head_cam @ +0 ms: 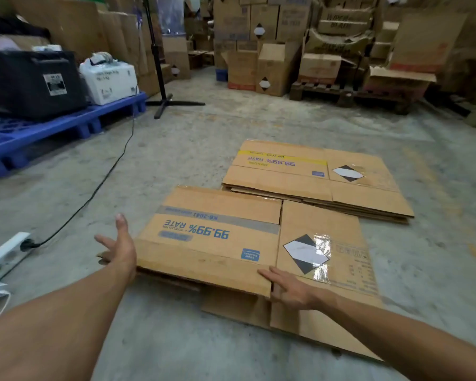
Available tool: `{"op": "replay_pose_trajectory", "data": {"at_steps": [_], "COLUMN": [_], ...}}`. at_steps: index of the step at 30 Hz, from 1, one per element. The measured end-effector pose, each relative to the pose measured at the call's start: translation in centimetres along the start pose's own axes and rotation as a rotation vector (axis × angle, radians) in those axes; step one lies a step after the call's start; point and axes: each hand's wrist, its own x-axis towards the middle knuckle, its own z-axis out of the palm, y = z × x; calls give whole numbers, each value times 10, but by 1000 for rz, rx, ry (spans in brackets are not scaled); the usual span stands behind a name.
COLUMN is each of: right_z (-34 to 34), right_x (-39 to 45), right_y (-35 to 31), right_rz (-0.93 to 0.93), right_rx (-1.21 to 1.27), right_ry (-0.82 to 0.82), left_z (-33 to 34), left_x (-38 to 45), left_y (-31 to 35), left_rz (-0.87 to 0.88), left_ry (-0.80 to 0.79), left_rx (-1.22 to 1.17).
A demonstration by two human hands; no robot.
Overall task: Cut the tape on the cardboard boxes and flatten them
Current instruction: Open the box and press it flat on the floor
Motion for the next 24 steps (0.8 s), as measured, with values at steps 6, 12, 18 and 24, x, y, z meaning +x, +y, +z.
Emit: {"op": "replay_pose_trajectory", "data": {"at_steps": [6, 12, 18, 24], "right_z": [23, 20, 19, -17], "right_x": [7, -3, -7, -14], "right_y": [23, 19, 16, 18], "right_rz": [66, 87, 133, 183], "right_rx": [-289, -550, -526, -216], "right_ry": [-86, -229, -309, -274], "left_z": [54, 96, 107, 100], "left_x": [-8, -19, -42, -27], "left_y": [-46, -109, -104, -113], "left_rz": [126, 253, 425, 529], "left_ry": [-648, -914, -956, -979], "left_rx": [754, 1375, 1507, 1475]}}
